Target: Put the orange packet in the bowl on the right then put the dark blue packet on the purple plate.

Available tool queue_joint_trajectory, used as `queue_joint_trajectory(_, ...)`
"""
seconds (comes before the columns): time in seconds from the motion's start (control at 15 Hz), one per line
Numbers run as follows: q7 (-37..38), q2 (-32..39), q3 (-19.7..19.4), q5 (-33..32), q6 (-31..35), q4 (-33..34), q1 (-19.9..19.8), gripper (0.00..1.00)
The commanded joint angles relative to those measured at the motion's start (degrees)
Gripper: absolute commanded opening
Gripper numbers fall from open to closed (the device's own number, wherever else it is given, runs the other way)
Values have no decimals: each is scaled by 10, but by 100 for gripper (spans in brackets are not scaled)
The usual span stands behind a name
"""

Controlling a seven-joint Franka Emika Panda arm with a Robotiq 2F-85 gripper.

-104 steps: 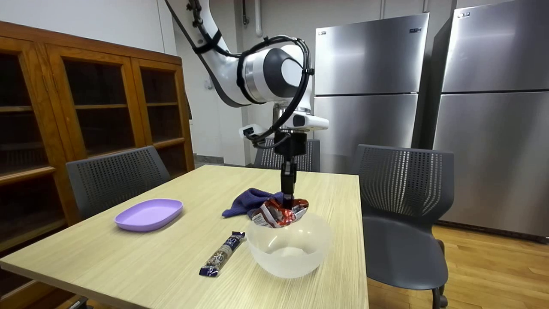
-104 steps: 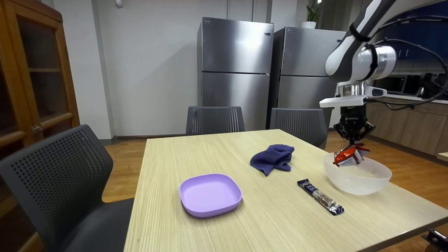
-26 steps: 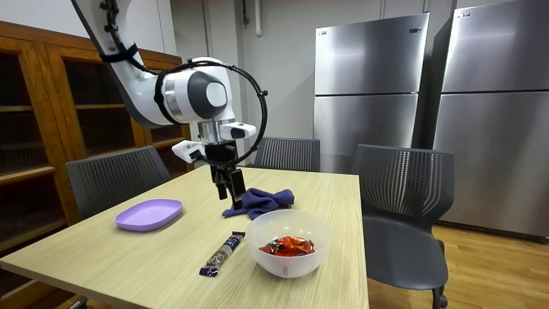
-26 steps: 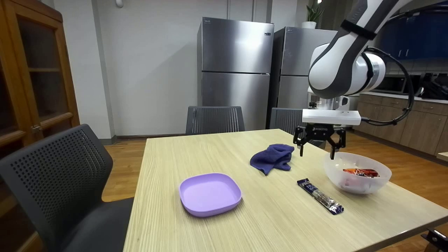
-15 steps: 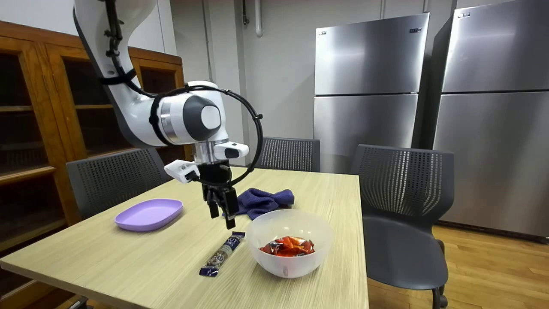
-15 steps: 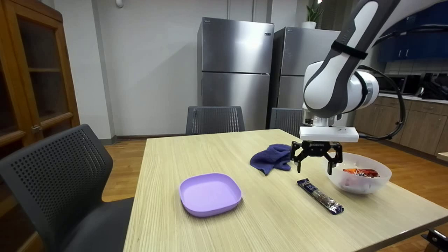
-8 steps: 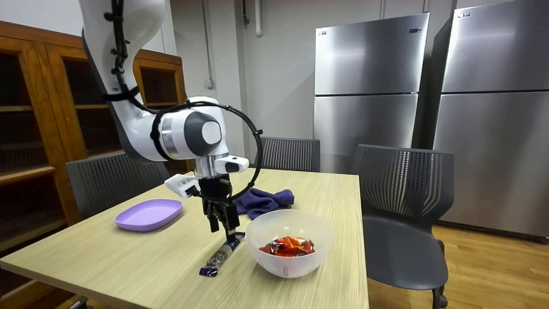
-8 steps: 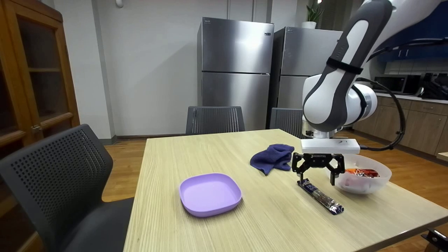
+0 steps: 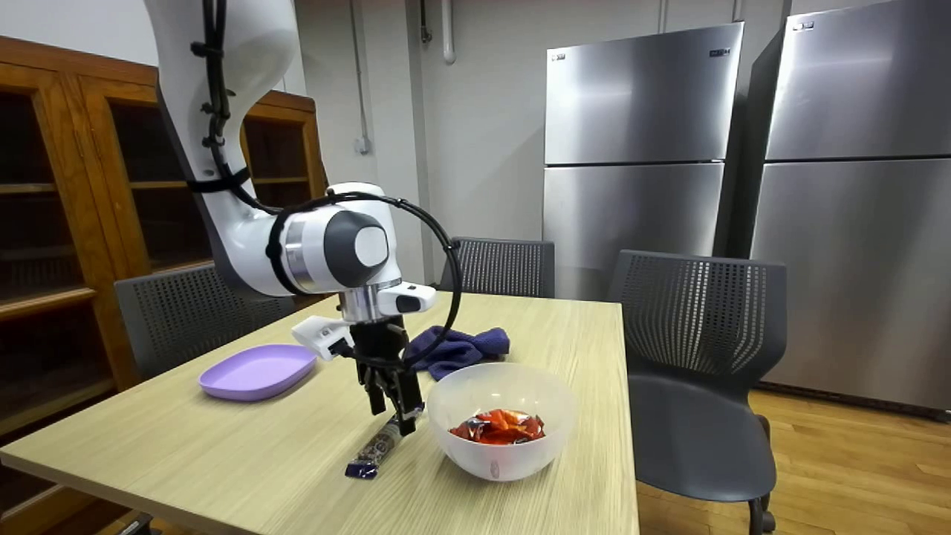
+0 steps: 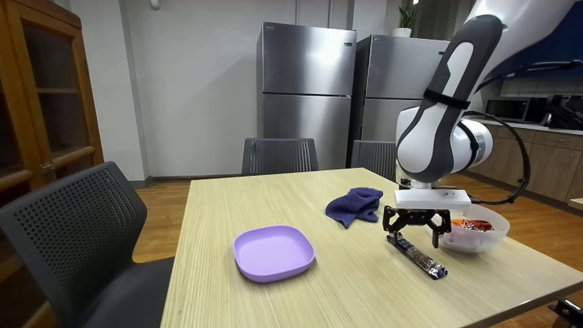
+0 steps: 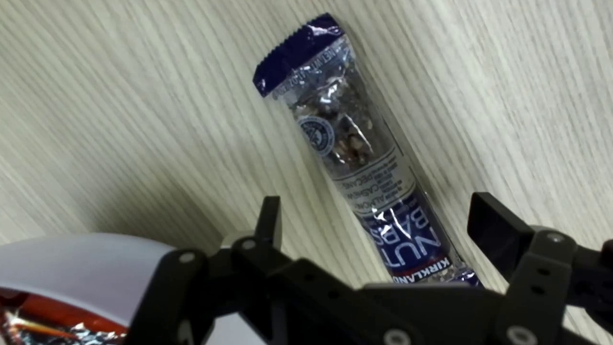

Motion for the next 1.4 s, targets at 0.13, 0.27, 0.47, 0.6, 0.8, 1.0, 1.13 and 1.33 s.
queue_joint_trajectory(0.13,-34,19,-3,28,26,6,3,100)
queue_joint_trajectory(0.27,-39,24,-4,34,29,7,4,100)
queue_joint_trajectory(0.47,-46,30,-4,43,28,10,5,100)
queue_joint_trajectory(0.6,-50,32,-5,49,27,11,5,100)
queue_joint_trajectory(0.8,-54,36,-6,54,27,13,7,65)
queue_joint_trajectory(1.0,-56,38,-9,56,28,16,10,43)
queue_joint_trajectory(1.13,-57,39,-10,56,28,17,11,26)
queue_joint_trajectory(1.33,-58,35,-10,59,28,17,9,5)
